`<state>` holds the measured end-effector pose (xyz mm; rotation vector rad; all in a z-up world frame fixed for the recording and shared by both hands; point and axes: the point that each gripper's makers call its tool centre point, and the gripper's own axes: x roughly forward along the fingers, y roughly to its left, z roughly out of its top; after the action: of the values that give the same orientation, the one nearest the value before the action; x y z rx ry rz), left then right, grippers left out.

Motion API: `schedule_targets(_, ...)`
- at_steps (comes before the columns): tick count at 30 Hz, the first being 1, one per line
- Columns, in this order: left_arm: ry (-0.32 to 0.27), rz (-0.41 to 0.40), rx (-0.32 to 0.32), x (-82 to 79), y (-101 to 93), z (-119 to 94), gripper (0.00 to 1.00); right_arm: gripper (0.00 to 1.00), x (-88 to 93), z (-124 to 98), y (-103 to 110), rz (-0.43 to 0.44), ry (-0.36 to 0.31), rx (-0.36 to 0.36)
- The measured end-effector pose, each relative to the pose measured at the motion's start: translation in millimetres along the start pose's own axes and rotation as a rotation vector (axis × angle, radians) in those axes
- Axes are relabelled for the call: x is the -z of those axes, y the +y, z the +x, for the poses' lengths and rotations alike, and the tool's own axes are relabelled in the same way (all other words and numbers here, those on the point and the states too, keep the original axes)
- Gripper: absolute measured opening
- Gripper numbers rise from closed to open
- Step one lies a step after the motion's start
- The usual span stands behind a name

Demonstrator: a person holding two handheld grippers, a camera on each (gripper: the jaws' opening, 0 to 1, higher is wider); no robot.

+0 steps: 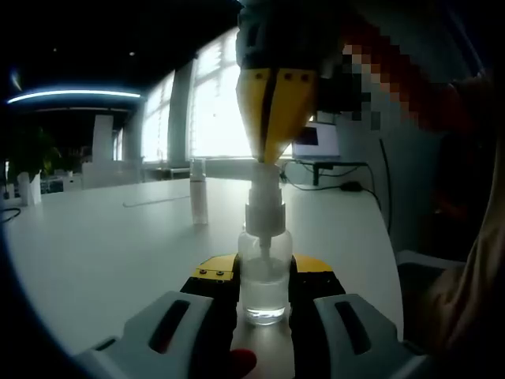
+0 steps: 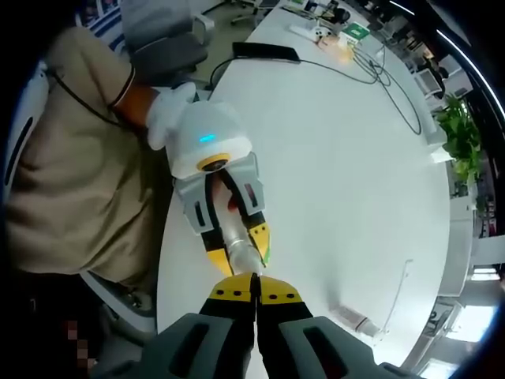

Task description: Clamp pump bottle remove cover press pump head put on cover

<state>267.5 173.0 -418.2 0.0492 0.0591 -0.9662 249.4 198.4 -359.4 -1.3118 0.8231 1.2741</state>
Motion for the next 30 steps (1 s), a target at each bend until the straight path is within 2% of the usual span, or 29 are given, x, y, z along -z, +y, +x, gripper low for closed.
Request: schedule_targets(30, 0.000, 0.000, 0.000, -0.1, -0.3, 0.1, 0.15, 0.00, -0.4, 0.4, -0.1, -0.019, 0.037, 0.000)
